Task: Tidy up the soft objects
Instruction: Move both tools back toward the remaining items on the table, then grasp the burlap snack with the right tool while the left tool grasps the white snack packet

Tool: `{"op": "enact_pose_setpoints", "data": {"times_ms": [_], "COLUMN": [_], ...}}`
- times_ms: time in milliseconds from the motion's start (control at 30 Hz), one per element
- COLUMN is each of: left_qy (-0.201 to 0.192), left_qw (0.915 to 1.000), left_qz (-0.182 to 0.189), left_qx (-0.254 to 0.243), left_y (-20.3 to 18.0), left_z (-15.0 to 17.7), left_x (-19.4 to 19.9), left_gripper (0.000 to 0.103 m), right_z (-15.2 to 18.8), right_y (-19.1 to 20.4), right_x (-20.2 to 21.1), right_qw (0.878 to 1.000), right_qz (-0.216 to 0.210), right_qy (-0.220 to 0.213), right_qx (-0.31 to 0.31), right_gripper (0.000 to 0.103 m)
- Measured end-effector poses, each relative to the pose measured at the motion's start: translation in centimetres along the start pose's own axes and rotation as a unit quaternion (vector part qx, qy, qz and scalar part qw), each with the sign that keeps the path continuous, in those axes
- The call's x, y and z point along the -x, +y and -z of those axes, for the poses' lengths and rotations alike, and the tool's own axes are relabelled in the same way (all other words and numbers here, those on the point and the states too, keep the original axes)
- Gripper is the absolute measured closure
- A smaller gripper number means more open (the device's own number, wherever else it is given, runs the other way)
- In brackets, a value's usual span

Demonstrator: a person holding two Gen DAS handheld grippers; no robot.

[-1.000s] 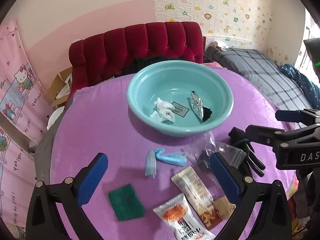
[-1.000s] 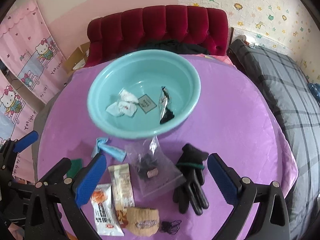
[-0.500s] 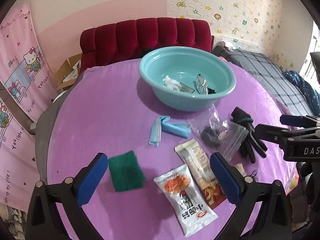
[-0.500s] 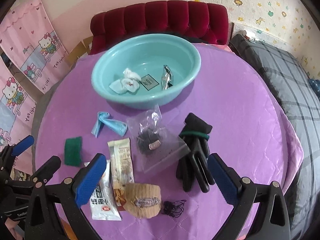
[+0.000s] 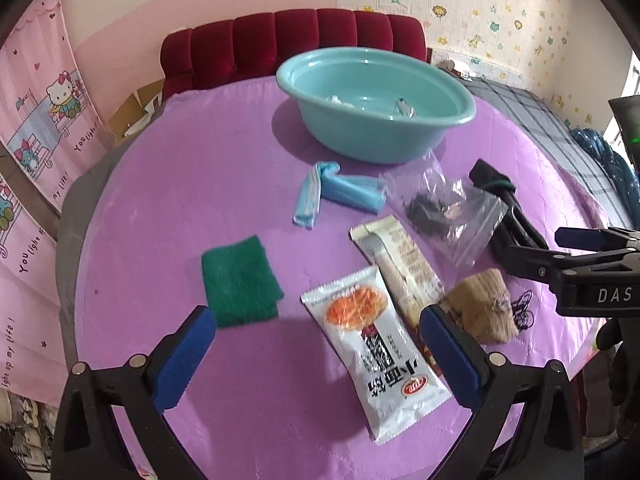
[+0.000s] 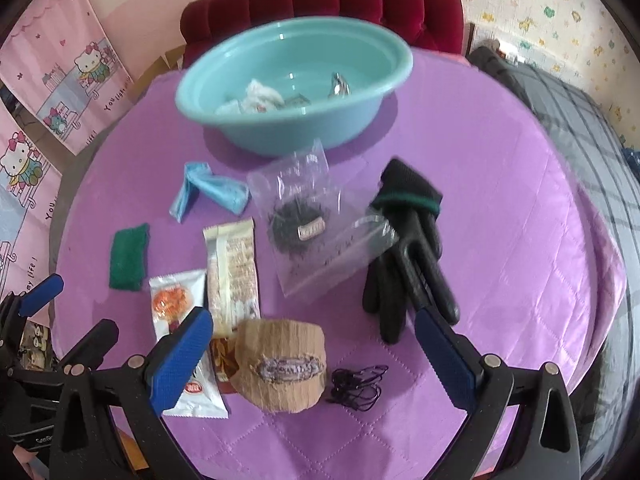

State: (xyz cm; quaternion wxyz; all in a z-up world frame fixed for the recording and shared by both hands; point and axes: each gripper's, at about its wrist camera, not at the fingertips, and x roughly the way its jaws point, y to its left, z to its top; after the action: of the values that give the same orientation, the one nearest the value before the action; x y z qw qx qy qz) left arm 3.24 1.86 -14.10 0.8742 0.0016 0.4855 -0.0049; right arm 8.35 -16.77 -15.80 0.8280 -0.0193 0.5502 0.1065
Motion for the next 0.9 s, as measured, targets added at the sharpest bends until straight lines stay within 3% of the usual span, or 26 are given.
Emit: {"op": "enact_pose_setpoints", "data": {"times_ms": [233,533,600,700,767,833,900], "left_qy": [0.021,0.034,0.036,0.042,0.045,0.047,0.048], "left_qw": [0.9998,0.9994,0.9993,0.9990,0.9989,0.9988,0.9987], "left_qz": [0.004,0.006,0.005,0.005,0.006,0.004,0.005], "left_qx": [-0.003,0.007,0.008,0.011,0.014,0.014,0.019], "left_y": [-0.3,-0.1,-0.1,-0.2,-0.2,-0.4,-0.6], "left_z": [1.3,1.7,1.9,2.1,2.1,2.1,2.0], "left_x": [-1.1,-1.9,-2.1,-2.4,-2.7,-2.9,-3.0], "left_gripper": [0.000,0.000,0.000,0.000,0.000,0.000,0.000], "right_z": [1.4,1.7,1.7,1.7,1.8,2.0,2.0], "right_y": [0.1,1.0,1.1,1.7,2.0,2.1,2.1], "right_x": [-2.1,-3.7,-4.0,-4.8,-5.3,-5.1,-4.5], "right_qw": [1.000,0.998,0.998,0.996,0.995,0.995,0.996], "right_qz": [-0.002,-0.034,-0.043,-0.056,-0.067,-0.065,-0.062], "right_qy": [0.026,0.050,0.051,0.062,0.069,0.061,0.049], "right_qx": [0.007,0.015,0.016,0.028,0.031,0.041,0.049], "right_gripper": [0.000,0.000,0.005,0.034,0.073,0.083,0.087]}}
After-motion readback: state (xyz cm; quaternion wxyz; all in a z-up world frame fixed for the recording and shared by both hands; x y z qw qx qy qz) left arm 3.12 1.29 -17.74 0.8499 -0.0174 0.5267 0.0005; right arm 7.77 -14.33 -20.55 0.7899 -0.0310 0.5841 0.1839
